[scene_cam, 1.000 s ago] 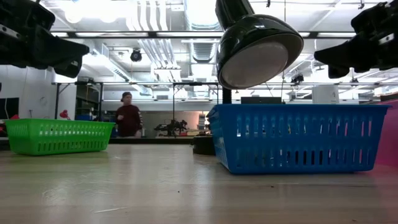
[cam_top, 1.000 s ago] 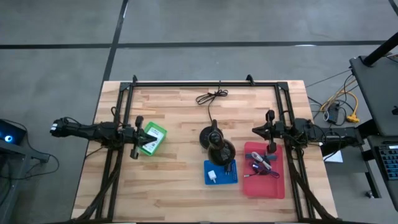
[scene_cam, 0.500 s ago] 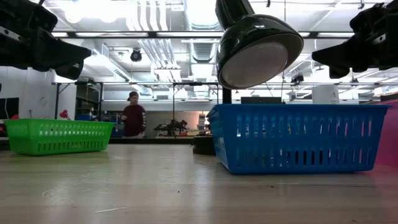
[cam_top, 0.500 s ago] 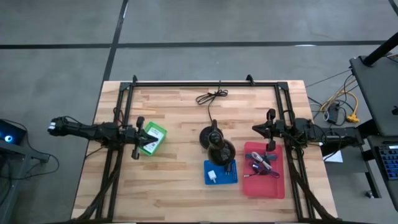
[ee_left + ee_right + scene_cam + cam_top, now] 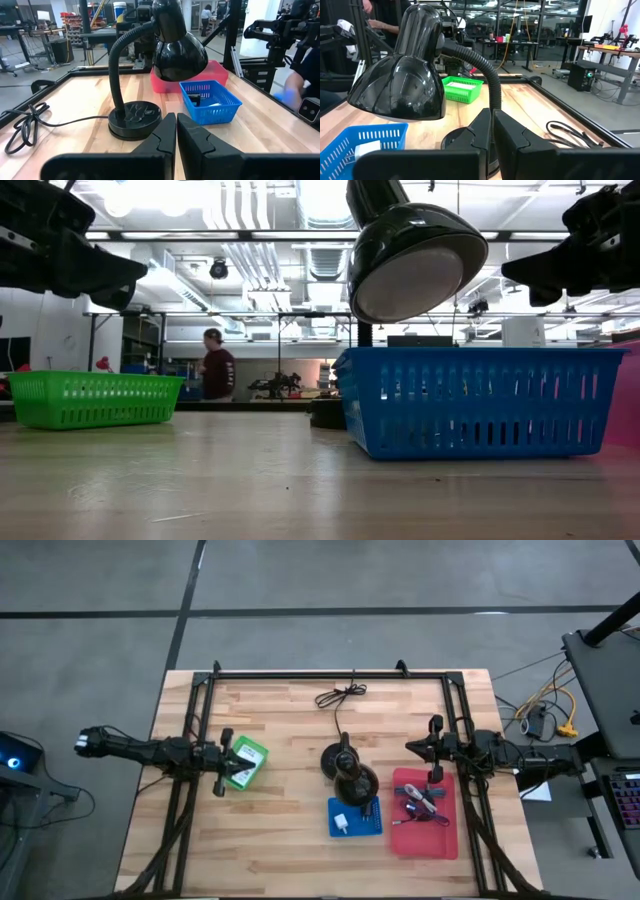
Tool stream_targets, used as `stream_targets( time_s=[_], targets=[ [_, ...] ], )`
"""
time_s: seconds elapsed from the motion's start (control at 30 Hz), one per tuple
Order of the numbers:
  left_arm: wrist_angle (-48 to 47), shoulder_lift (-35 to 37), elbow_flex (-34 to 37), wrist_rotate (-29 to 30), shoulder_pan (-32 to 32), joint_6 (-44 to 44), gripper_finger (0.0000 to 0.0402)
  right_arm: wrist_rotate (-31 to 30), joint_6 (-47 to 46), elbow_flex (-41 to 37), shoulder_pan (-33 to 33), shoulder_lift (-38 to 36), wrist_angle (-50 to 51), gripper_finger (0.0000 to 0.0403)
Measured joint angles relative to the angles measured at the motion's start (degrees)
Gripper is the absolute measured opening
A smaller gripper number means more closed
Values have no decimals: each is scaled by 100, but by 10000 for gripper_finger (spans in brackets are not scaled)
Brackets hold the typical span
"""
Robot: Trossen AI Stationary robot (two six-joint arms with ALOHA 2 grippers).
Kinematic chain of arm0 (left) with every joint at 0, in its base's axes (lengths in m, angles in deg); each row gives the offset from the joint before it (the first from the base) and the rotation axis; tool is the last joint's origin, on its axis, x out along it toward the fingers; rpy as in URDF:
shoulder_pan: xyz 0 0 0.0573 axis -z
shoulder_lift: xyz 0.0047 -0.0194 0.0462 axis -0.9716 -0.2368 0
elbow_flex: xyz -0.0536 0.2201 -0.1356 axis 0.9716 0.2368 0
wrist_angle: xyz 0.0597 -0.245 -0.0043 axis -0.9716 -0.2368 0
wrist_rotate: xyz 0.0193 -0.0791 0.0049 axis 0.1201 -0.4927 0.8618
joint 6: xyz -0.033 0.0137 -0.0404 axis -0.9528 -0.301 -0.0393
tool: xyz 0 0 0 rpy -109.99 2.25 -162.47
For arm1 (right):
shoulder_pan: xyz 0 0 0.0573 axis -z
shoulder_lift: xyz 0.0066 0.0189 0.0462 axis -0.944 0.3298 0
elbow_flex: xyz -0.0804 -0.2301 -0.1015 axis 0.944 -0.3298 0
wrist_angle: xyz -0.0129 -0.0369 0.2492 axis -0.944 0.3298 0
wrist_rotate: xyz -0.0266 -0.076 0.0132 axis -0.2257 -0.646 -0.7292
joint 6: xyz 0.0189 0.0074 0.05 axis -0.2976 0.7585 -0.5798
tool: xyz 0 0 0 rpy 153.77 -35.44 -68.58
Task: Pick and place items into bin
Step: Return to Home Position
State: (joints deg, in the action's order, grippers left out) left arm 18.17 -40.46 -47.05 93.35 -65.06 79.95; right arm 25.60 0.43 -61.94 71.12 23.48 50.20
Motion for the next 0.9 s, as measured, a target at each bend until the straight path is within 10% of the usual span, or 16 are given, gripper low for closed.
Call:
stream_targets(
  time_s=[0.9],
  targets=[
    [9, -44, -7, -4, 0, 2, 0, 0, -13, 0, 0, 2, -4, 9]
  ],
)
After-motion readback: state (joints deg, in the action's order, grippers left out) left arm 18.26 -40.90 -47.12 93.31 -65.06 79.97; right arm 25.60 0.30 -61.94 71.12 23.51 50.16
